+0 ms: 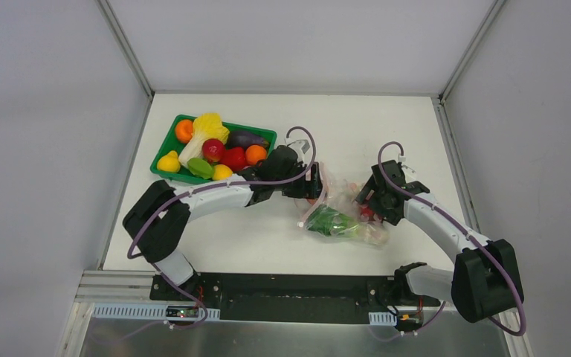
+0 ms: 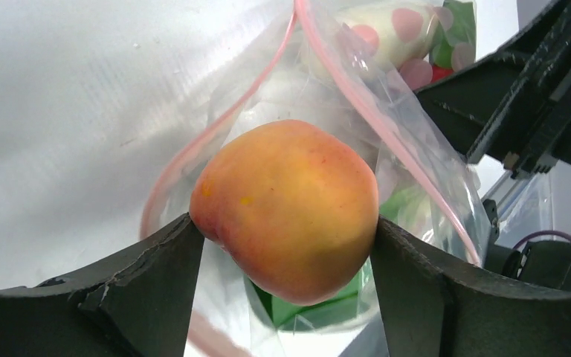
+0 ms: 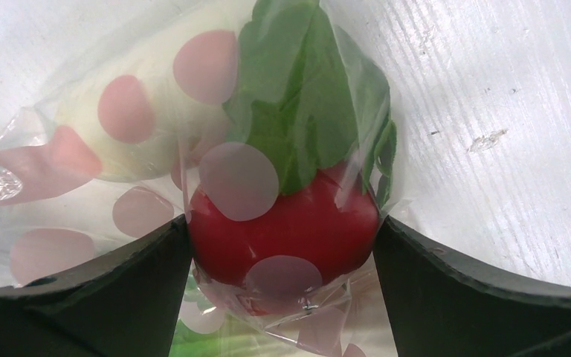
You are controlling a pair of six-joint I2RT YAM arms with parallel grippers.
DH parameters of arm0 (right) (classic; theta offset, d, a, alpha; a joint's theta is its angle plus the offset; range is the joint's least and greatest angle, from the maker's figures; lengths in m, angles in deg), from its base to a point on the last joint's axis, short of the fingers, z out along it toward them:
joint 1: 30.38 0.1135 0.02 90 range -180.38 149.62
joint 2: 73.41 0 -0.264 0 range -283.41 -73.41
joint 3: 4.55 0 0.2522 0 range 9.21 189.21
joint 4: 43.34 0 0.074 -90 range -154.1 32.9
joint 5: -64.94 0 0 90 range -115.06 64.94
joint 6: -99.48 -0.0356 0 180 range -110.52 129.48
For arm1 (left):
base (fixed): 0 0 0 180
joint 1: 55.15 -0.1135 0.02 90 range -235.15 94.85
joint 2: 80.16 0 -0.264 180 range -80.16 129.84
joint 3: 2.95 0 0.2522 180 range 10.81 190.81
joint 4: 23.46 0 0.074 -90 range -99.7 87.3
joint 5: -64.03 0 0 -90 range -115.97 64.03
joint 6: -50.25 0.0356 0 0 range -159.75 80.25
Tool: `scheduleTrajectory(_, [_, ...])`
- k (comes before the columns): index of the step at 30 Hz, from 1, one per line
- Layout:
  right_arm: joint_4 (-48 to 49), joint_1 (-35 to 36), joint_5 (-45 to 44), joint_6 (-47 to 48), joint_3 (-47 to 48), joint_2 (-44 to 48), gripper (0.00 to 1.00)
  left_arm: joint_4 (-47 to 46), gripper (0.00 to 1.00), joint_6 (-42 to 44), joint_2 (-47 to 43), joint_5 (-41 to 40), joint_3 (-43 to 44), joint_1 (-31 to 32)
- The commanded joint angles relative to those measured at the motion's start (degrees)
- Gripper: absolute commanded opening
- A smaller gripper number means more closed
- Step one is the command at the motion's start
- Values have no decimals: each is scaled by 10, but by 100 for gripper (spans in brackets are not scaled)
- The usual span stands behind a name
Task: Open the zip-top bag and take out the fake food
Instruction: Pick up the fake fruit from the zipper food storage bag.
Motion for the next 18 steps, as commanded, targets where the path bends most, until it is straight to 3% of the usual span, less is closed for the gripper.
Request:
scheduleTrajectory(1, [-30,2,10,0,-17,-7,88,87,37,51,-73,-41,-4,0])
scheduleTrajectory(8, [-32,2,21,4,-4,13,88,231,37,98,-160,-102,7,-35])
scheduleTrajectory(18, [-58,2,14,41,60,92,91,362,38,144,-241,-160,13,-146])
